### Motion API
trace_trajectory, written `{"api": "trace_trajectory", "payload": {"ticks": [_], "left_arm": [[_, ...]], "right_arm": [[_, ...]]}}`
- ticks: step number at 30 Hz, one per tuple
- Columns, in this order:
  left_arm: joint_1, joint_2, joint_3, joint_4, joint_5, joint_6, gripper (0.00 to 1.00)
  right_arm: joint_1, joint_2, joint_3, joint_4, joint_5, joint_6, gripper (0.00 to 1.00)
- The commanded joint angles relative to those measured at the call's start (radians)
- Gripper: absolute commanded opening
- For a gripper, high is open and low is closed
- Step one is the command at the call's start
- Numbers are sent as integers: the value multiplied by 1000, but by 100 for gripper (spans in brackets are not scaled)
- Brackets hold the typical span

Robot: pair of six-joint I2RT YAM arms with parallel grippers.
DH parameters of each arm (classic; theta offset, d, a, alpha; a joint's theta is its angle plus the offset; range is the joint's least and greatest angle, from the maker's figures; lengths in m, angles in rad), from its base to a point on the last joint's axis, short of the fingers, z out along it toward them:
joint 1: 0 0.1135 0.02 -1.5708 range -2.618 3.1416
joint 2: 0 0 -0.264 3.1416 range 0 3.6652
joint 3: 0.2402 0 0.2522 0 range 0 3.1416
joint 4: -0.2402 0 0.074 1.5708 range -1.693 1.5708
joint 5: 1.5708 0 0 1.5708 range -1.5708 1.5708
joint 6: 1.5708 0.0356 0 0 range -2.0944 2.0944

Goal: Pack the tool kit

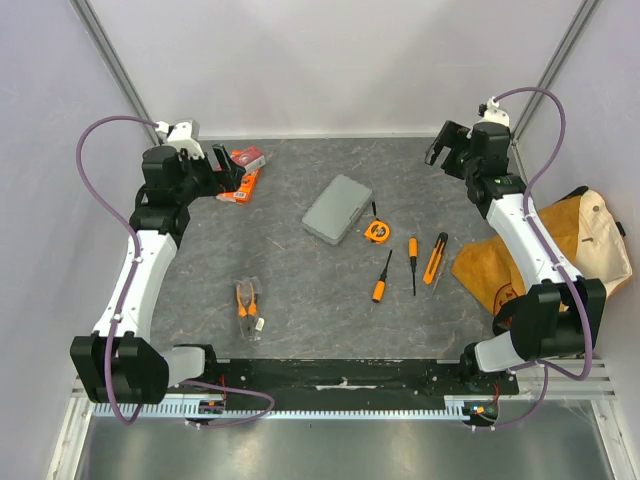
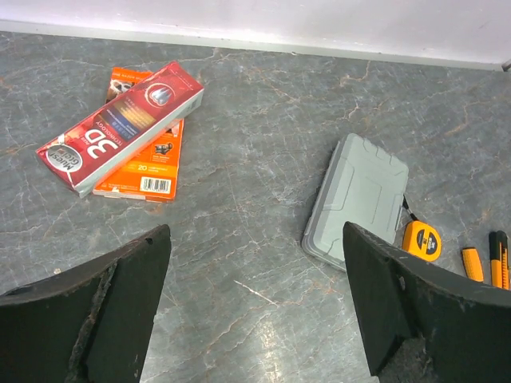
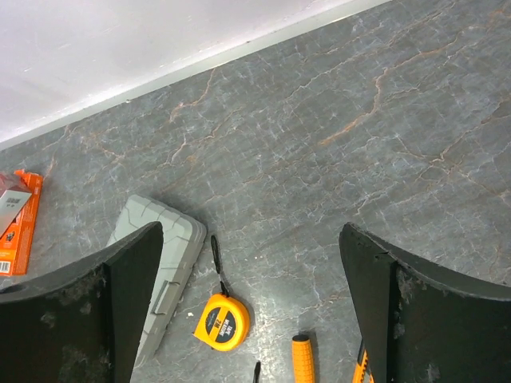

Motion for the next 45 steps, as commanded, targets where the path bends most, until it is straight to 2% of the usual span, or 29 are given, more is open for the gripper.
{"api": "trace_trajectory", "payload": {"ticks": [1,4,6,7,11,13,17,21,23,26,32,36,41,45], "left_arm": [[0,-21,-1,32,-9,-23,94],[0,-17,2,32,-58,-63,95],[1,-27,5,24,-122,-155,95],[1,-49,5,25,-144,-178,99],[4,-158,-172,321,-166,-272,99],[4,-147,-176,328,-100,-224,99],[4,-28,-99,202,103,-172,99],[3,196,62,53,331,-157,95],[-5,322,166,-16,449,-175,89],[-35,463,263,-30,555,-219,87],[-178,639,338,18,477,-212,86],[-253,747,381,21,352,-221,83],[-290,828,398,25,171,-197,80],[-299,856,397,13,118,-157,80]], "right_arm": [[-2,-18,14,4,12,27,98],[-2,-24,10,20,49,45,98],[-2,-31,4,33,63,47,98],[-2,-35,2,42,63,48,98],[-2,-19,5,42,30,67,98],[-2,-1,17,40,-56,59,98],[1,50,23,40,-187,91,98],[79,106,30,39,-198,84,98],[137,140,36,37,-199,93,98],[183,195,46,47,-221,139,98],[294,292,36,60,-175,222,98],[334,347,31,86,-139,266,98],[348,447,92,99,-123,272,81],[349,498,117,76,-112,280,74]]}}
